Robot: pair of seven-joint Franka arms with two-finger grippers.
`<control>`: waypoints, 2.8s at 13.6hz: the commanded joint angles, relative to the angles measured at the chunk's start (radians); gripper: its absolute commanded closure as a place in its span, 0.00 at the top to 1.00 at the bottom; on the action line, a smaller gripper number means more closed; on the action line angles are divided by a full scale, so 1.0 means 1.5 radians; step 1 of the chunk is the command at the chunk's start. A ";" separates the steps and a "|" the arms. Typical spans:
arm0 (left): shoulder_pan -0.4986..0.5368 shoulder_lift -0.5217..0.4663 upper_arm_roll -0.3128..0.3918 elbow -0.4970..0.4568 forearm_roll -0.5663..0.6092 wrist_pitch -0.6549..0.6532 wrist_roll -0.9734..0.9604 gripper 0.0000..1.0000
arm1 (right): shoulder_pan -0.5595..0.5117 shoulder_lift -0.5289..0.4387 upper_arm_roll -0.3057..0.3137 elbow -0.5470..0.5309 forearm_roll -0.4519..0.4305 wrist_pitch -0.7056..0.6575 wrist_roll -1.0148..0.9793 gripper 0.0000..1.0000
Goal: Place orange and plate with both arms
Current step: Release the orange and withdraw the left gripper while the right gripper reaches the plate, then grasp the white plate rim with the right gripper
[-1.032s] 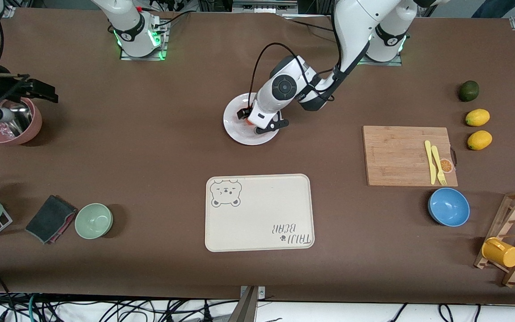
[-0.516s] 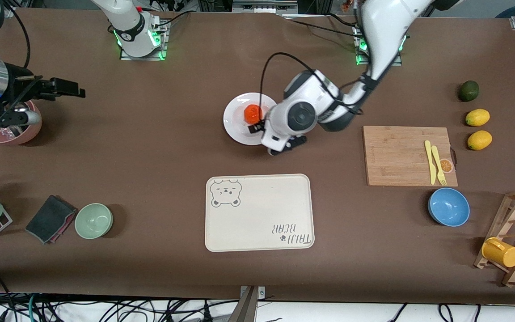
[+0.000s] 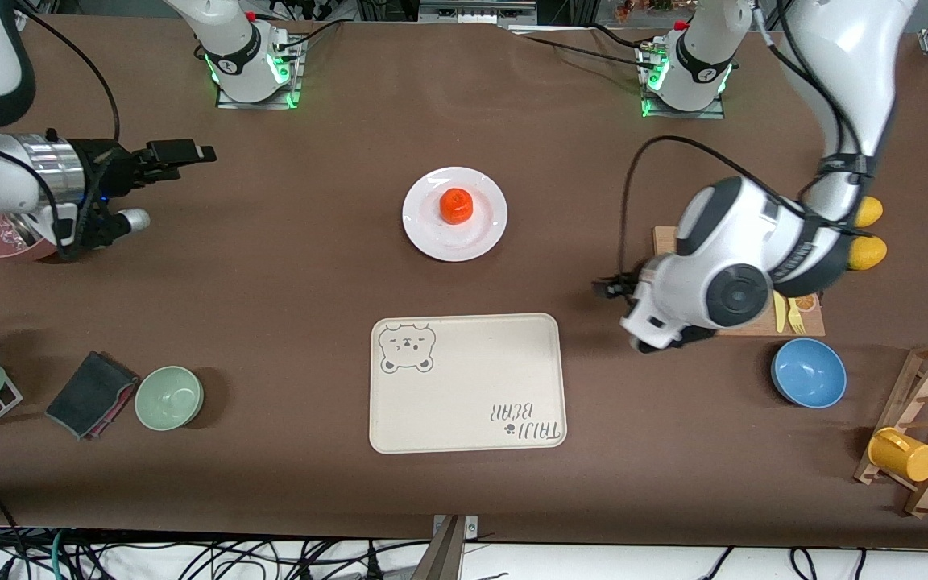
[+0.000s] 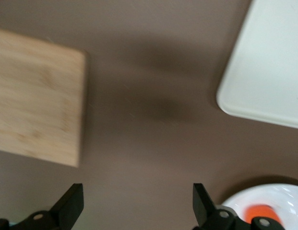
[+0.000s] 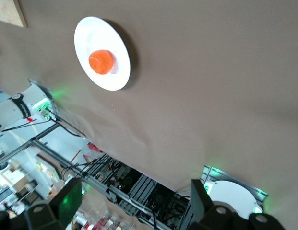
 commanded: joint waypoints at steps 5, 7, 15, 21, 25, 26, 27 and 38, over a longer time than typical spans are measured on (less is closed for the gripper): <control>0.128 -0.039 -0.004 0.018 0.109 -0.013 0.157 1.00 | 0.056 0.115 0.021 -0.110 0.118 0.110 -0.116 1.00; 0.184 -0.069 -0.014 0.017 0.094 -0.014 0.164 1.00 | 0.057 0.117 0.061 -0.198 0.173 0.249 -0.161 1.00; 0.283 -0.166 -0.024 0.006 -0.004 -0.040 0.269 1.00 | 0.064 0.138 0.234 -0.374 0.359 0.606 -0.304 1.00; 0.154 -0.314 0.085 -0.124 -0.036 0.029 0.276 1.00 | 0.063 0.240 0.250 -0.369 0.570 0.644 -0.526 1.00; 0.018 -0.378 0.218 -0.177 -0.069 0.054 0.278 1.00 | 0.064 0.250 0.250 -0.365 0.592 0.644 -0.539 0.99; -0.018 -0.390 0.254 -0.182 -0.074 0.062 0.278 1.00 | 0.068 0.252 0.251 -0.365 0.592 0.644 -0.539 0.98; -0.029 -0.398 0.268 -0.187 -0.077 0.078 0.280 1.00 | 0.068 0.260 0.250 -0.363 0.592 0.646 -0.539 0.91; -0.039 -0.380 0.303 -0.174 -0.077 0.131 0.442 1.00 | 0.077 0.316 0.249 -0.331 0.581 0.643 -0.566 0.21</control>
